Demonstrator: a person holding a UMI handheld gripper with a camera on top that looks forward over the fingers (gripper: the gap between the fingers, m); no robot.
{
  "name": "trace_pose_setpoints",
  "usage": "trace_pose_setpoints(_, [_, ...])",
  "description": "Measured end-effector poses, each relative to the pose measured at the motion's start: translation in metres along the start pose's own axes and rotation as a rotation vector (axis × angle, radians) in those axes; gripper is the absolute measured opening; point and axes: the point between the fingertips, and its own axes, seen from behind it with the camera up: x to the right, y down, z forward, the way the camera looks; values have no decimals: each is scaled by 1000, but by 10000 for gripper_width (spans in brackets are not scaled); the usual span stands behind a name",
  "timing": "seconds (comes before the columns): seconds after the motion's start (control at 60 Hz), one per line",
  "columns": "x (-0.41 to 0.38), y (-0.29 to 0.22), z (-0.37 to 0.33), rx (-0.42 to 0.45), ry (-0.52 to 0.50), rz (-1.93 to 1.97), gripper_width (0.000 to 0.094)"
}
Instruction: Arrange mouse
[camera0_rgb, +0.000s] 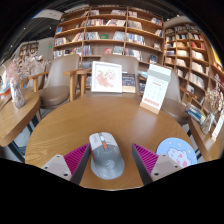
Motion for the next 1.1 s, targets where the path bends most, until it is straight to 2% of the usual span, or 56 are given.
trace_pose_setpoints(0.25, [10,-3,22,-15,10,41,841])
trace_pose_setpoints(0.35, [8,-3,26,-20,0,54,800])
trace_pose_setpoints(0.4, [3,-3,27,-23,-19,52,714])
trace_pose_setpoints(0.433, [-5,-3,27,-28,-44,59,509])
trace_pose_setpoints(0.5, [-3,-3,25,-40,-31,73,456])
trace_pose_setpoints(0.65, [3,-10,13,-38,-30,57,437])
trace_pose_setpoints(0.767, [22,-37,-21,19,-45,74,438])
trace_pose_setpoints(0.917, [93,-61,-57,82,-4,99,422])
trace_pose_setpoints(1.1, [192,-22,-46,30,111,119,423])
